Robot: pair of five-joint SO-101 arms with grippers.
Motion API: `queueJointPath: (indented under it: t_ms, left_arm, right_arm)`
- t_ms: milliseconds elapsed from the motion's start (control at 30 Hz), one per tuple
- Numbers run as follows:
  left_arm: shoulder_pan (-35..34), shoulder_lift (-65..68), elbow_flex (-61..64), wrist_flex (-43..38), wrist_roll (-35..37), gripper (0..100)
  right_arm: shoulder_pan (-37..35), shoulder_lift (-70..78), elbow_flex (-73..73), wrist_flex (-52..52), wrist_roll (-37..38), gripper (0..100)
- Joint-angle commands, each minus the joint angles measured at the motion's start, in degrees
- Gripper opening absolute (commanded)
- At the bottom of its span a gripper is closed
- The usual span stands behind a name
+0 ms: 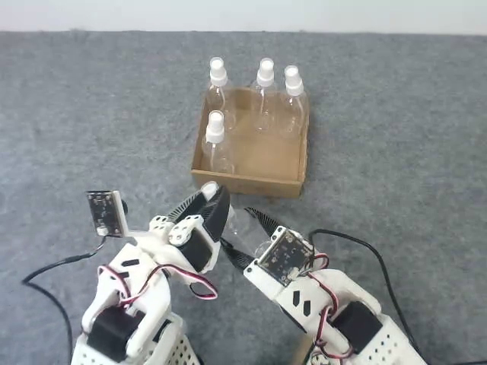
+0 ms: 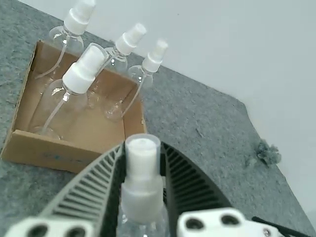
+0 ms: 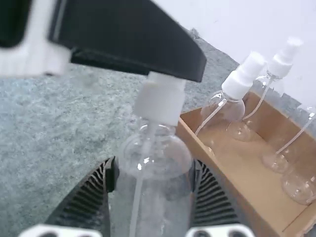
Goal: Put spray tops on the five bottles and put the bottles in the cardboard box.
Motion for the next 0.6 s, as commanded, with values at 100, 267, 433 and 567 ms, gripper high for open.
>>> queueJointPath:
  t_ms: [100, 267, 433, 567]
  left_arm:
    - [0.26, -0.26, -0.57, 0.00, -3.52, 1]
    - [0.26, -0.35, -0.75, 0.09, -4.75, 1]
    - [0.26, -1.58, -1.36, 0.44, -4.75, 1]
    - [0.26, -1.85, -2.77, 2.64, -4.75, 1]
  right_arm:
    - [-0.22, -0.57, -1.23, -3.21, -5.01, 0.6]
    - [-0.22, -0.57, -1.14, -3.30, -4.84, 0.6]
    - [-0.22, -0.57, -1.14, -3.30, -4.57, 0.6]
    - [-0.13, -0.57, -1.14, -3.30, -4.48, 0.6]
